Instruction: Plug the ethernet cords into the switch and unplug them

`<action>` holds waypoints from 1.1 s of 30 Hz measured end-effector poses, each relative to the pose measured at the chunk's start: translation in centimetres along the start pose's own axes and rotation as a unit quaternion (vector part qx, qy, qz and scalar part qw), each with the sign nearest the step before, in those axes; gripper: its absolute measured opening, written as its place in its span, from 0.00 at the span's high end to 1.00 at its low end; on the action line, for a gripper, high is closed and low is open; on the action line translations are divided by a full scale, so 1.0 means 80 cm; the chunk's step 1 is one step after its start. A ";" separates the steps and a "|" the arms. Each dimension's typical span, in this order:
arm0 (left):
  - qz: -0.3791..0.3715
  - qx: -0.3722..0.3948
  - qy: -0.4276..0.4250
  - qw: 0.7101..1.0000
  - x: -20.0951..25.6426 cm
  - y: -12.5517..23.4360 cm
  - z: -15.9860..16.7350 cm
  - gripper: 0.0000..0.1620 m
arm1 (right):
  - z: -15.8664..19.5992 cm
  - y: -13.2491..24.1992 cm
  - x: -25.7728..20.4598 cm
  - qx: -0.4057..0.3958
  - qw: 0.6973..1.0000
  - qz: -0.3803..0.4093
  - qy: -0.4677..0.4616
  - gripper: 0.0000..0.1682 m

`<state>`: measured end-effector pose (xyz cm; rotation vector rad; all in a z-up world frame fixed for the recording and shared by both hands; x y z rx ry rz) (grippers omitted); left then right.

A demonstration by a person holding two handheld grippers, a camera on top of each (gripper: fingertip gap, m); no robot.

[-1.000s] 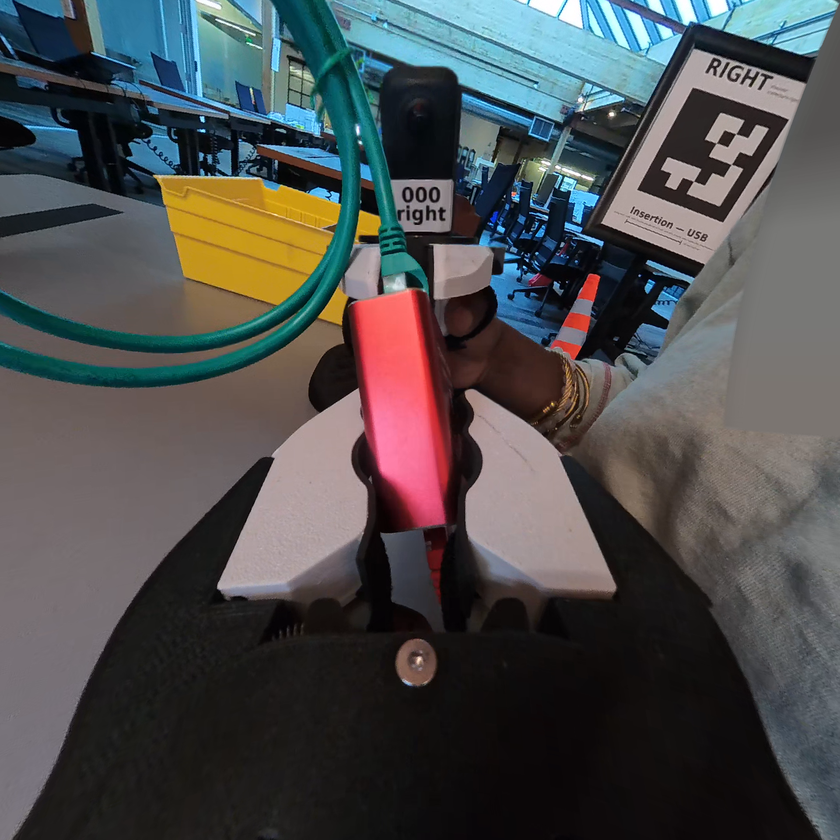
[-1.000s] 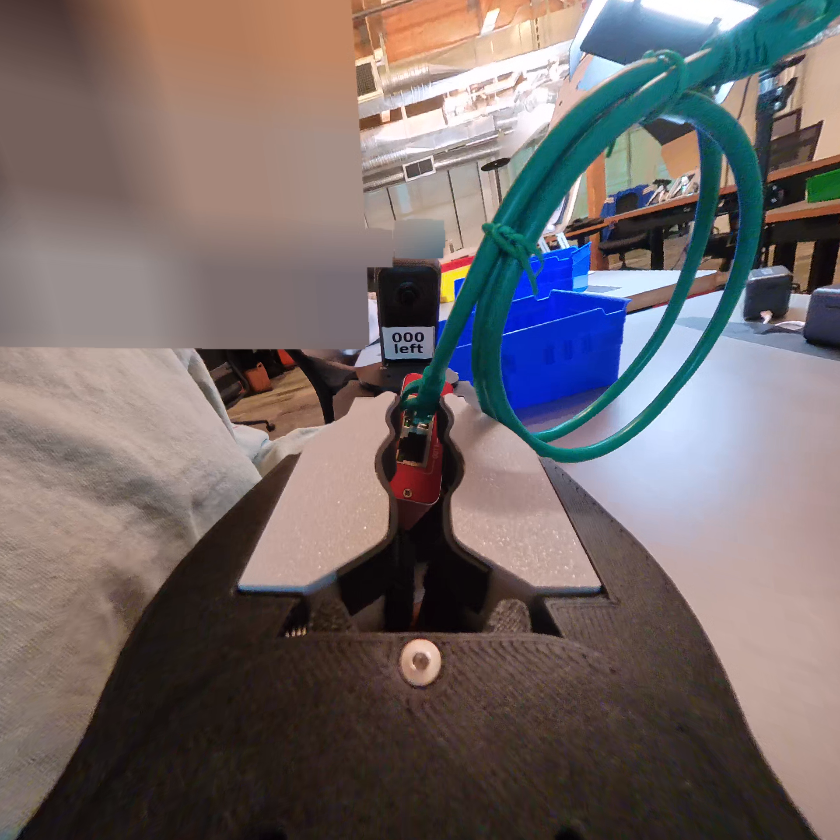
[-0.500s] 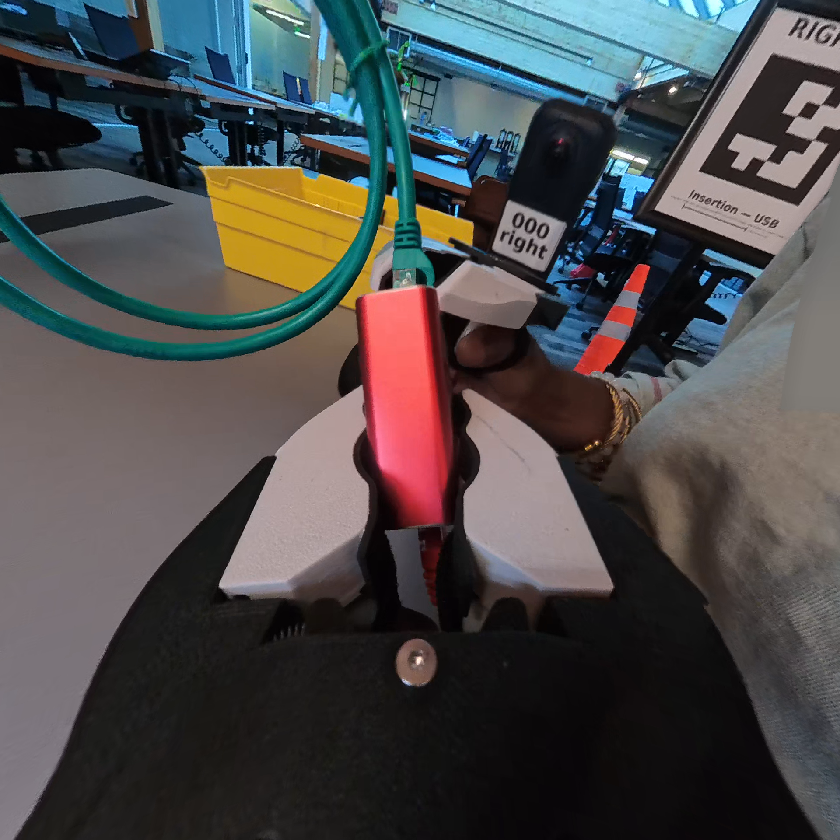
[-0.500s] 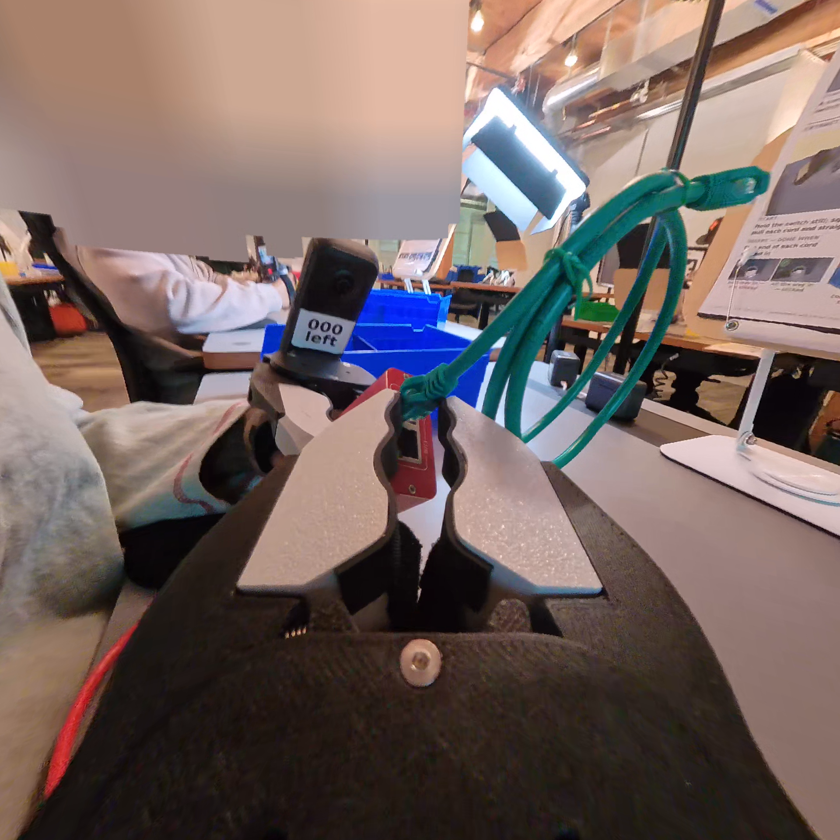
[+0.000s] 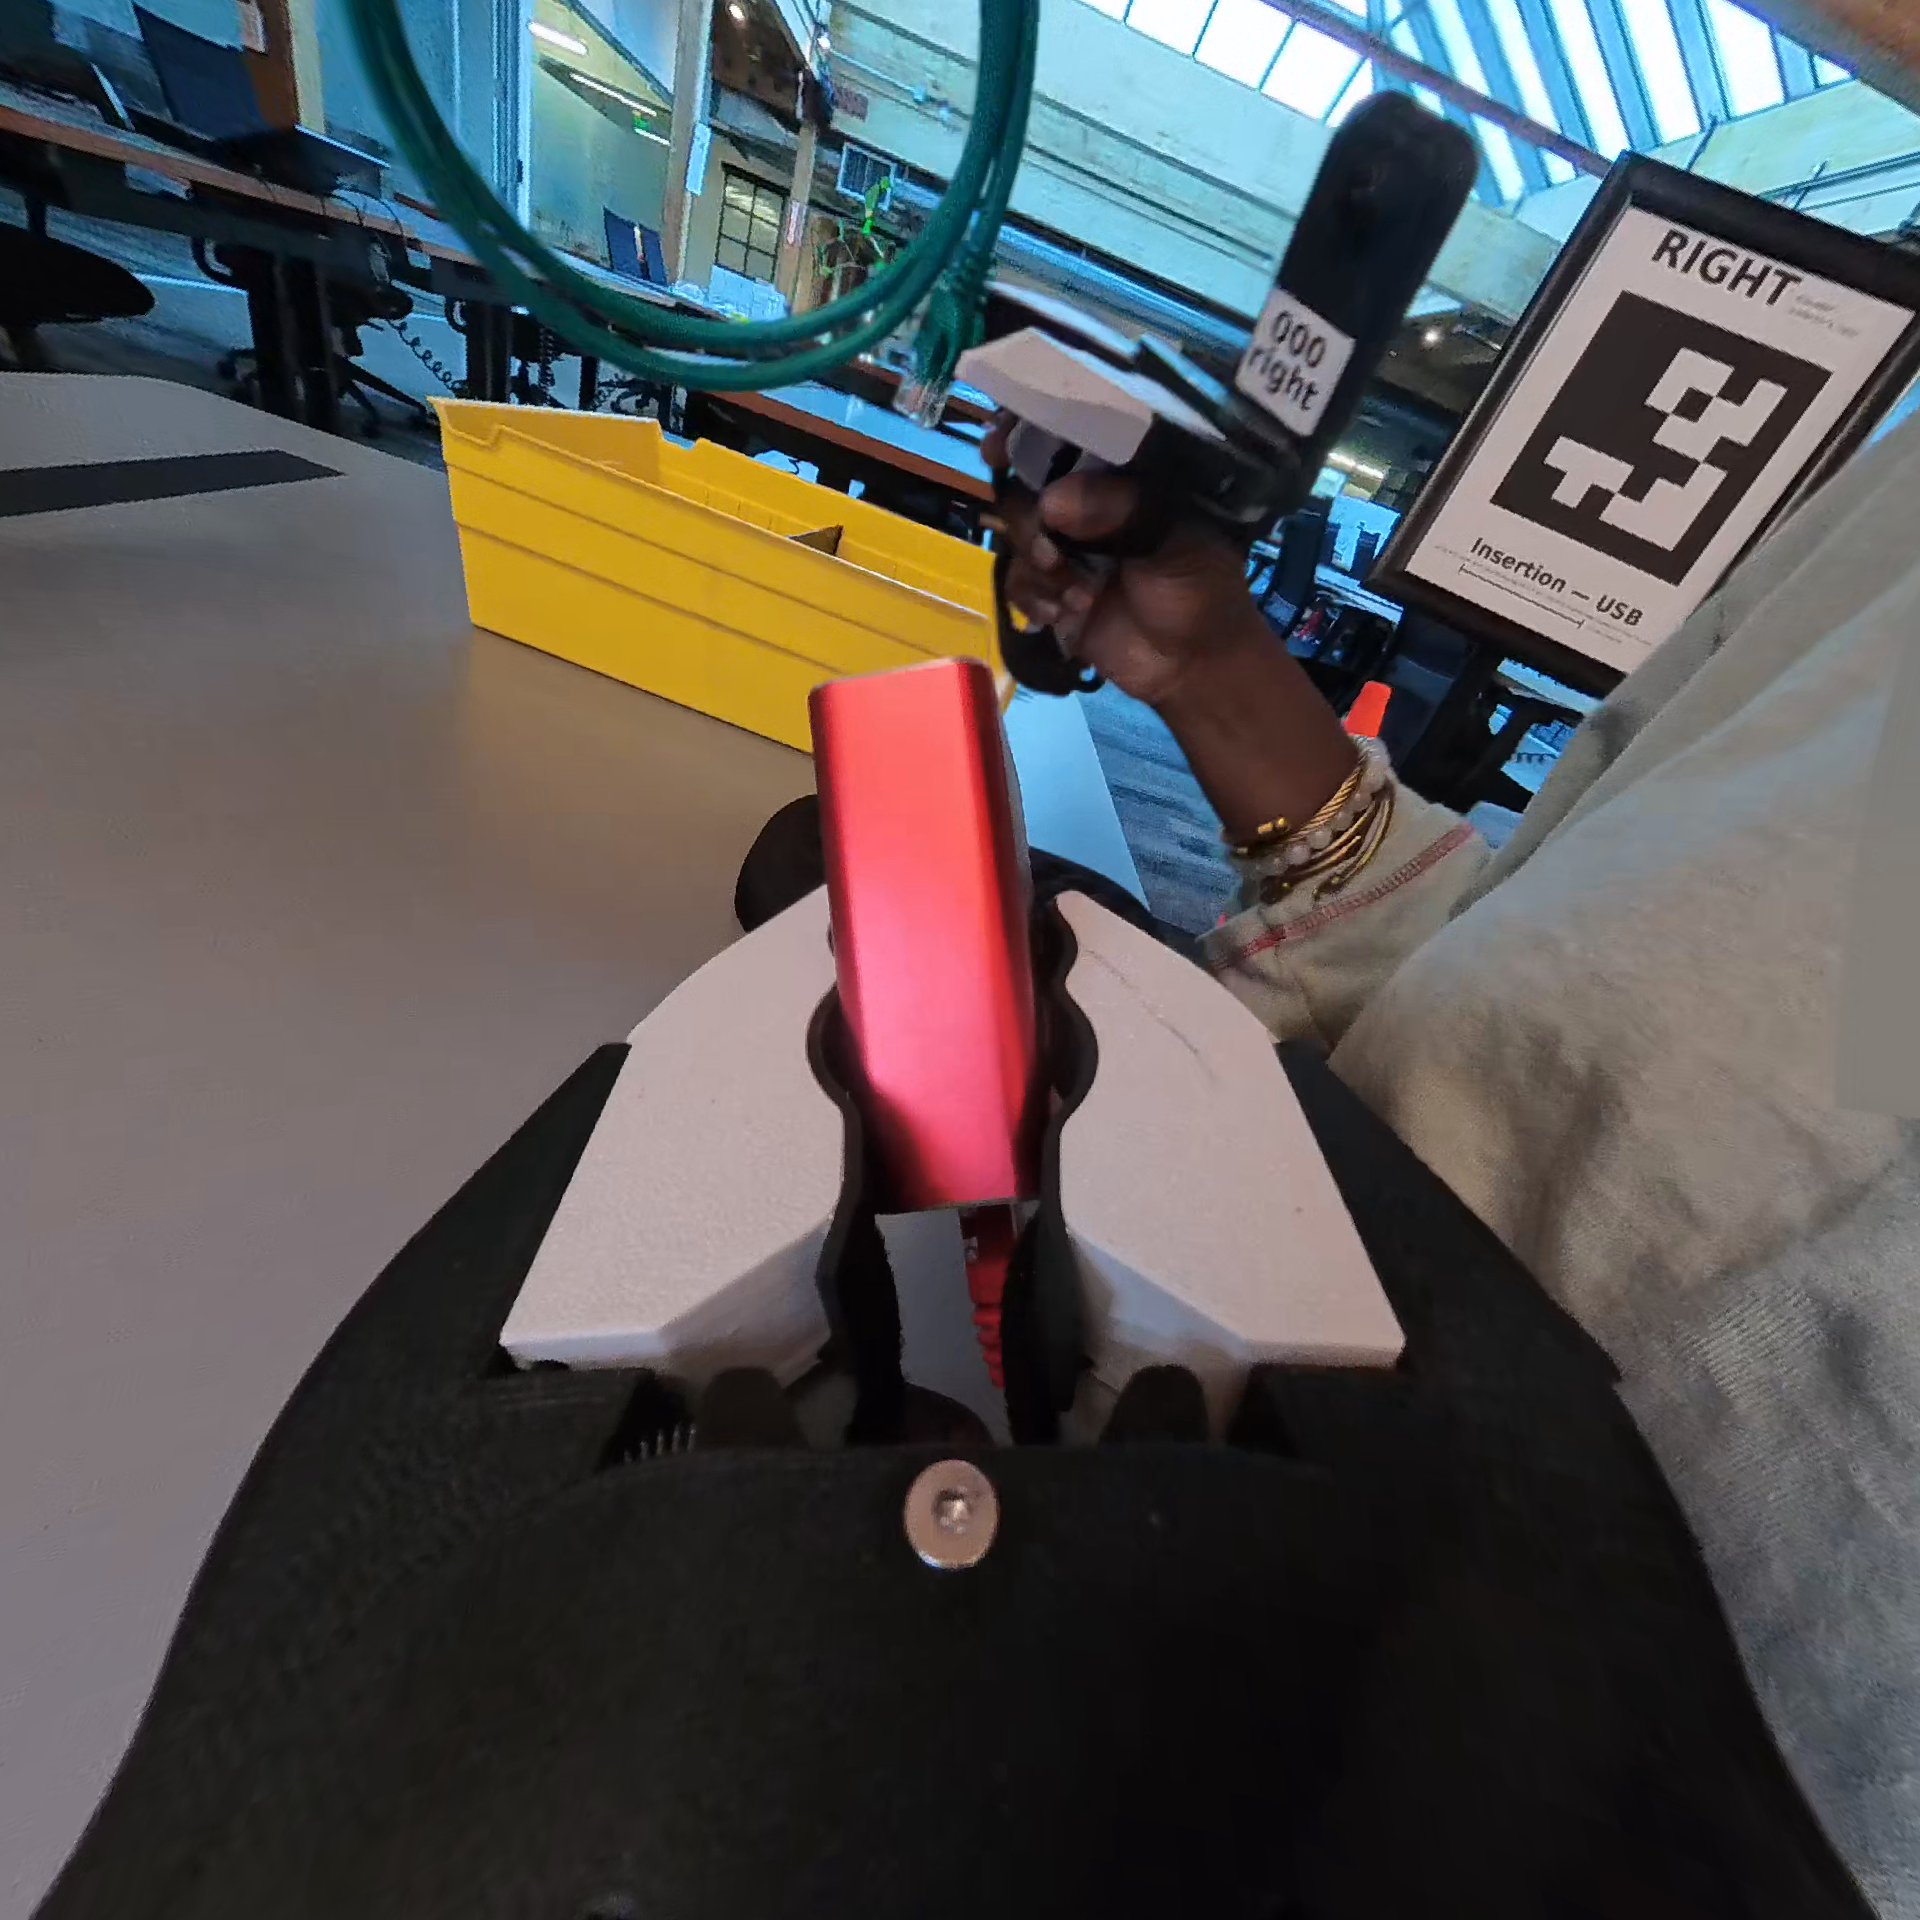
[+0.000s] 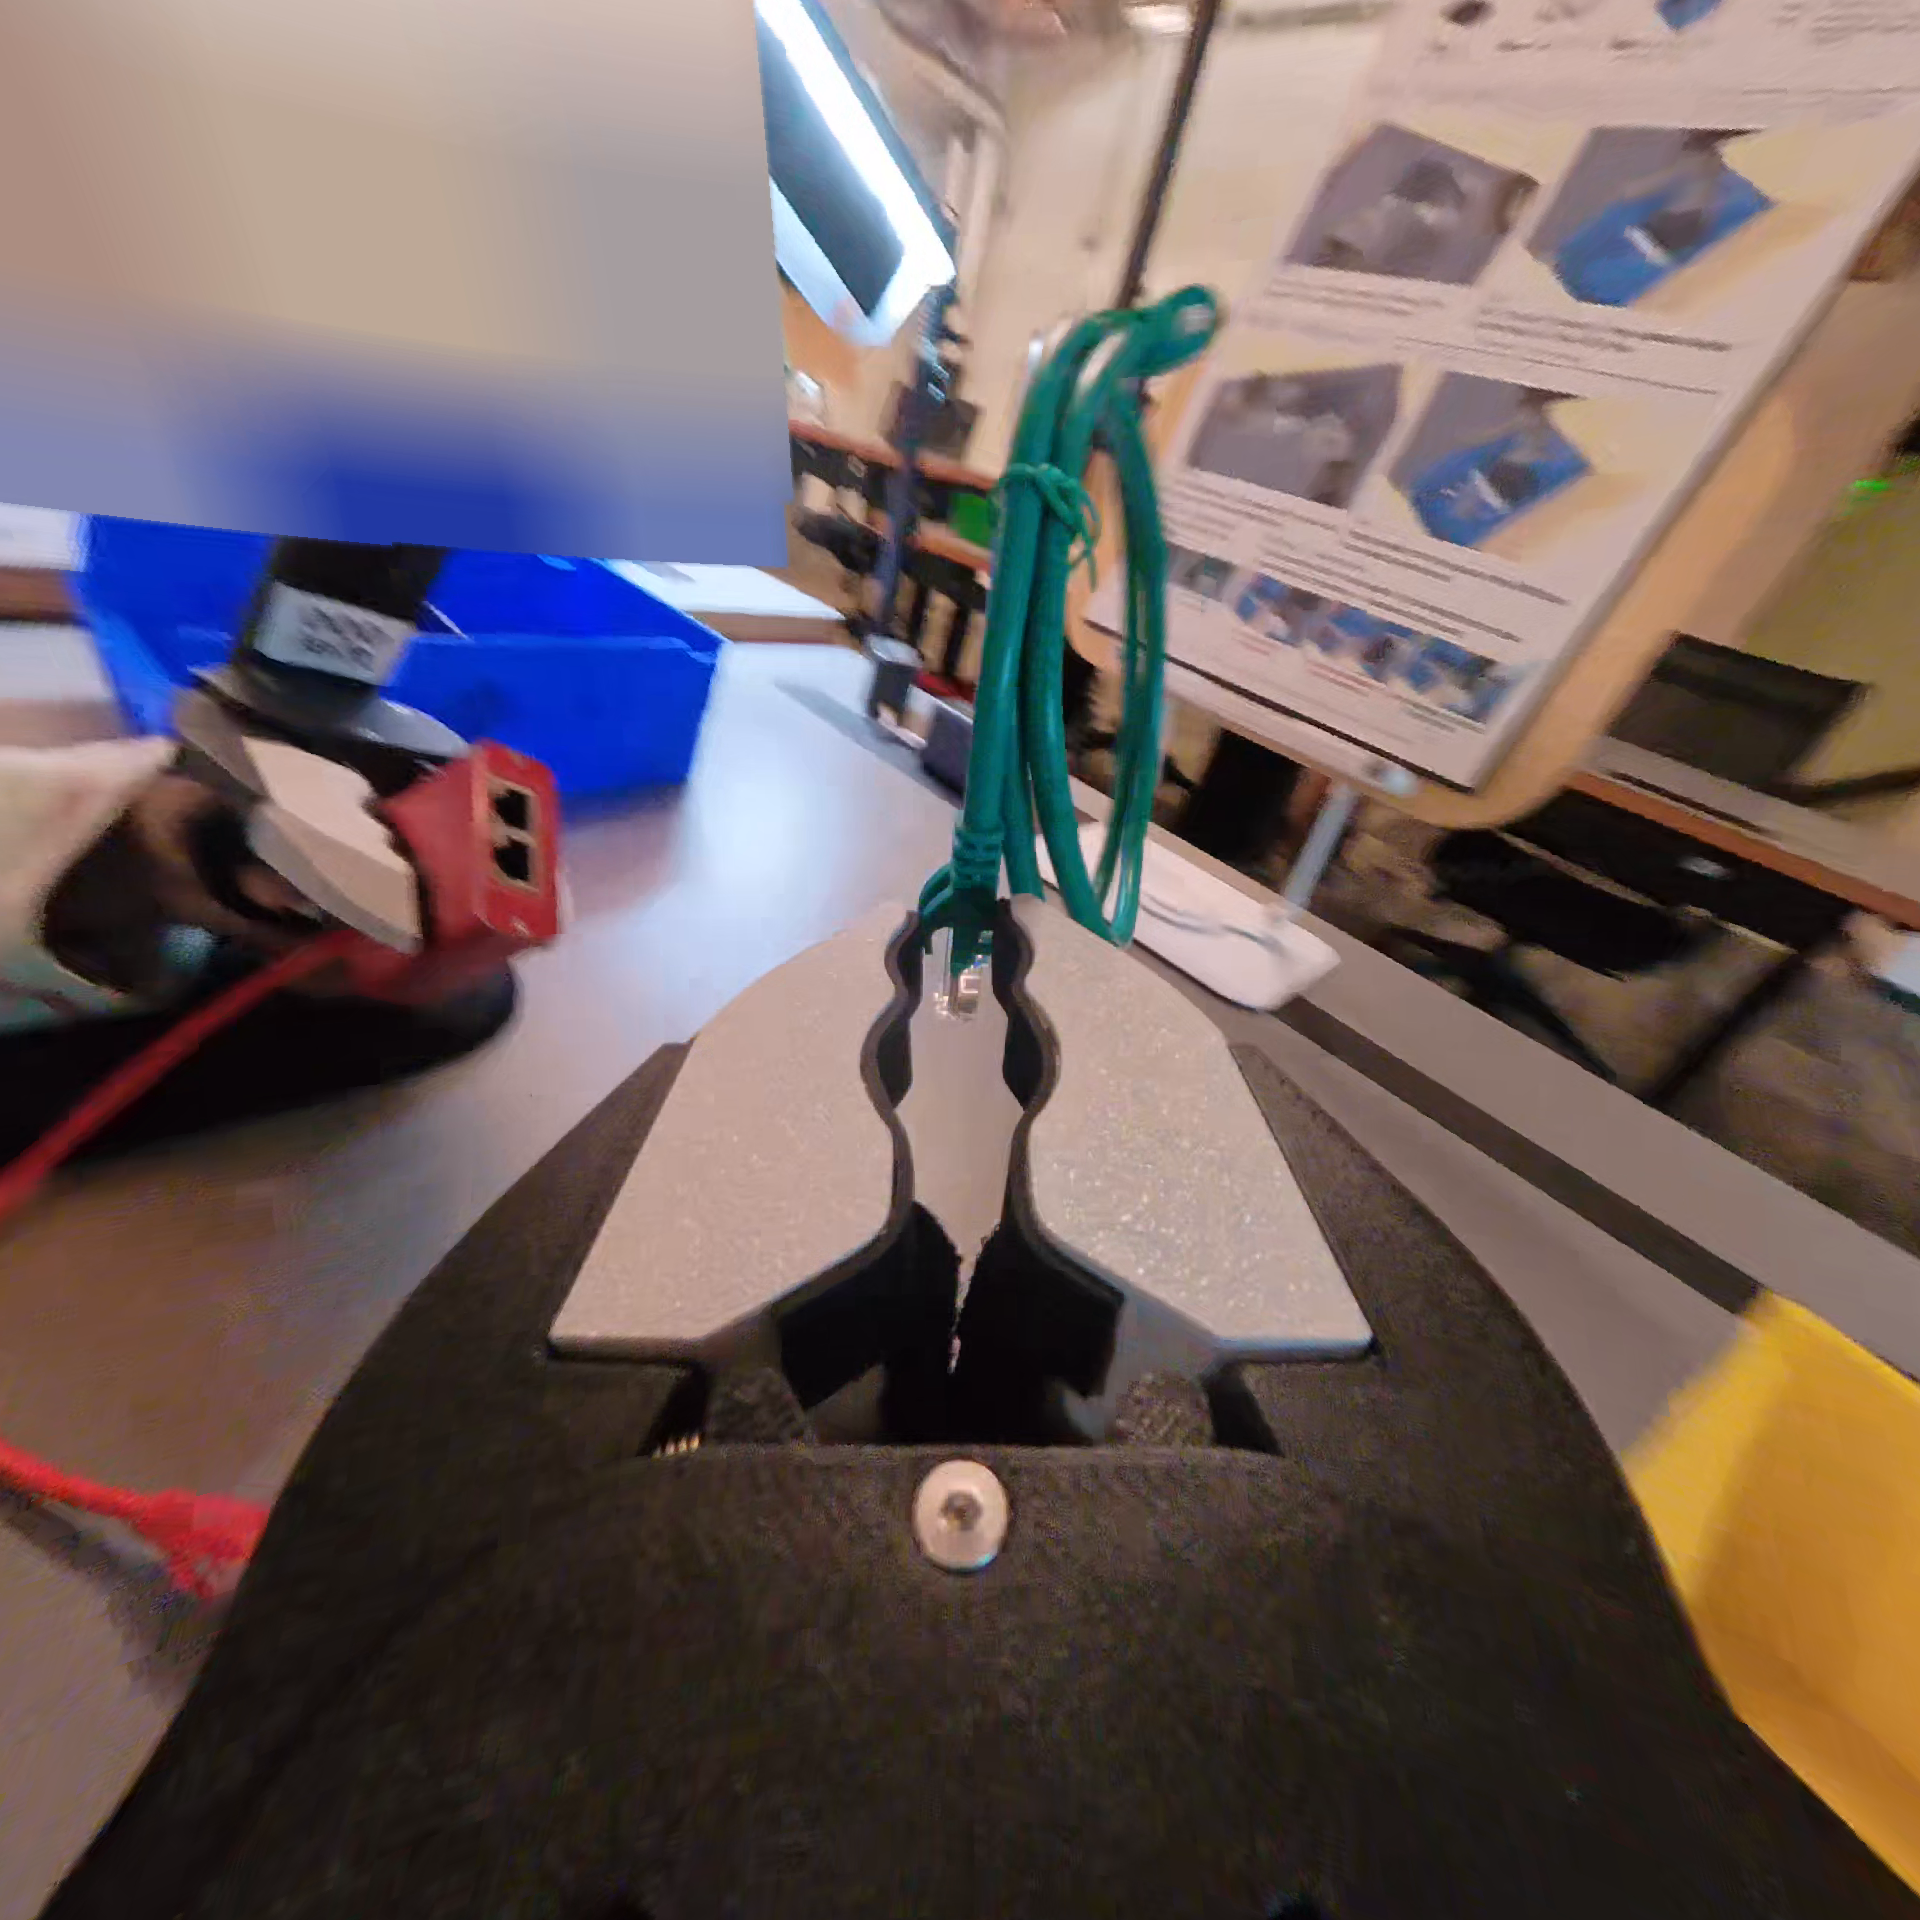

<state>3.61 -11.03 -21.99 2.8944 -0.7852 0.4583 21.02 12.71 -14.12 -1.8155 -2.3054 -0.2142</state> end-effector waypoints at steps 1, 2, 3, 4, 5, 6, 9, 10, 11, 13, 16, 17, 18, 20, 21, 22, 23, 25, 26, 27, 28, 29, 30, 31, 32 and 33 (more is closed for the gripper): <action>-0.001 -0.002 0.001 1.000 0.000 -0.001 0.000 0.80 | -0.003 0.013 0.004 -0.014 0.999 0.024 0.015 0.92; -0.002 -0.004 0.001 1.000 0.000 -0.001 0.000 0.80 | -0.006 0.027 0.007 -0.026 0.998 0.051 0.029 0.92; -0.002 -0.004 0.000 1.000 0.000 -0.001 0.000 0.80 | -0.009 0.042 0.011 -0.038 0.995 0.081 0.042 0.92; -0.002 -0.003 -0.001 1.000 0.001 -0.001 0.000 0.80 | -0.012 0.057 0.016 -0.049 0.991 0.111 0.057 0.92; -0.002 -0.002 -0.002 1.000 0.001 -0.001 0.000 0.80 | -0.015 0.074 0.022 -0.063 0.985 0.145 0.075 0.92; -0.002 -0.002 -0.003 1.000 0.001 -0.001 0.000 0.80 | -0.018 0.091 0.029 -0.083 0.975 0.181 0.098 0.92; -0.002 -0.003 -0.004 1.000 0.002 -0.001 0.000 0.80 | -0.025 0.142 0.049 -0.180 0.920 0.278 0.210 0.92; -0.003 -0.003 -0.004 1.000 0.001 -0.001 0.000 0.80 | -0.025 0.155 0.056 -0.218 0.896 0.301 0.242 0.92; -0.004 -0.003 -0.003 1.000 0.001 -0.001 0.000 0.80 | -0.023 0.167 0.062 -0.260 0.871 0.320 0.267 0.92; -0.004 -0.004 -0.002 1.000 0.001 -0.001 0.000 0.80 | -0.012 0.184 0.071 -0.340 0.822 0.325 0.321 0.92; -0.003 -0.003 0.000 1.000 0.000 -0.001 0.000 0.80 | 0.016 0.196 0.073 -0.461 0.752 0.276 0.382 0.92; -0.003 -0.002 0.002 1.000 0.000 -0.001 0.000 0.80 | 0.024 0.198 0.074 -0.494 0.734 0.257 0.388 0.92; -0.002 -0.001 0.005 1.000 -0.001 0.000 0.000 0.80 | 0.031 0.198 0.074 -0.521 0.725 0.236 0.384 0.92; -0.002 0.000 0.007 1.000 -0.001 0.000 0.000 0.80 | 0.042 0.198 0.075 -0.553 0.720 0.202 0.367 0.92; -0.001 0.000 0.007 1.000 -0.001 0.000 0.000 0.80 | 0.047 0.198 0.075 -0.562 0.719 0.190 0.361 0.92; -0.001 0.000 0.006 1.000 -0.001 0.000 0.000 0.80 | 0.051 0.197 0.076 -0.568 0.718 0.181 0.359 0.92; -0.001 -0.001 0.005 1.000 -0.001 0.000 0.000 0.80 | 0.057 0.196 0.076 -0.573 0.715 0.170 0.364 0.92; 0.000 -0.002 0.005 1.000 0.000 0.000 0.000 0.80 | 0.069 0.192 0.080 -0.580 0.704 0.151 0.382 0.92; -0.001 -0.002 0.005 1.000 0.000 0.000 0.000 0.80 | 0.076 0.191 0.082 -0.579 0.701 0.144 0.391 0.92; -0.001 -0.002 0.004 1.000 0.000 0.000 0.000 0.80 | 0.083 0.190 0.084 -0.583 0.699 0.138 0.392 0.92; 0.000 -0.003 0.004 1.000 0.000 0.000 0.000 0.80 | 0.089 0.191 0.086 -0.594 0.695 0.134 0.383 0.92; -0.001 -0.004 0.005 1.000 0.000 -0.001 0.000 0.80 | 0.095 0.194 0.089 -0.605 0.691 0.134 0.371 0.92; -0.001 -0.005 0.005 1.000 0.000 -0.001 0.000 0.80 | 0.100 0.197 0.092 -0.612 0.690 0.138 0.360 0.91; 0.000 -0.005 0.005 1.000 0.000 -0.001 0.000 0.80 | 0.104 0.200 0.094 -0.616 0.692 0.145 0.347 0.88; 0.001 -0.005 0.005 1.000 0.000 -0.001 0.000 0.80 | 0.107 0.202 0.097 -0.621 0.696 0.150 0.327 0.85; 0.001 -0.005 0.006 1.000 0.000 -0.001 0.000 0.80 | 0.107 0.205 0.101 -0.624 0.703 0.163 0.301 0.83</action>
Point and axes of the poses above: each gripper's, where its closed fingertips meet, y back along the fingers, z out of its underside, x = y × z across the jaws, the point moved 10 cm from there along y, back along the fingers, and after that the axes turned 1 degree about z, right-handed, at the moved point
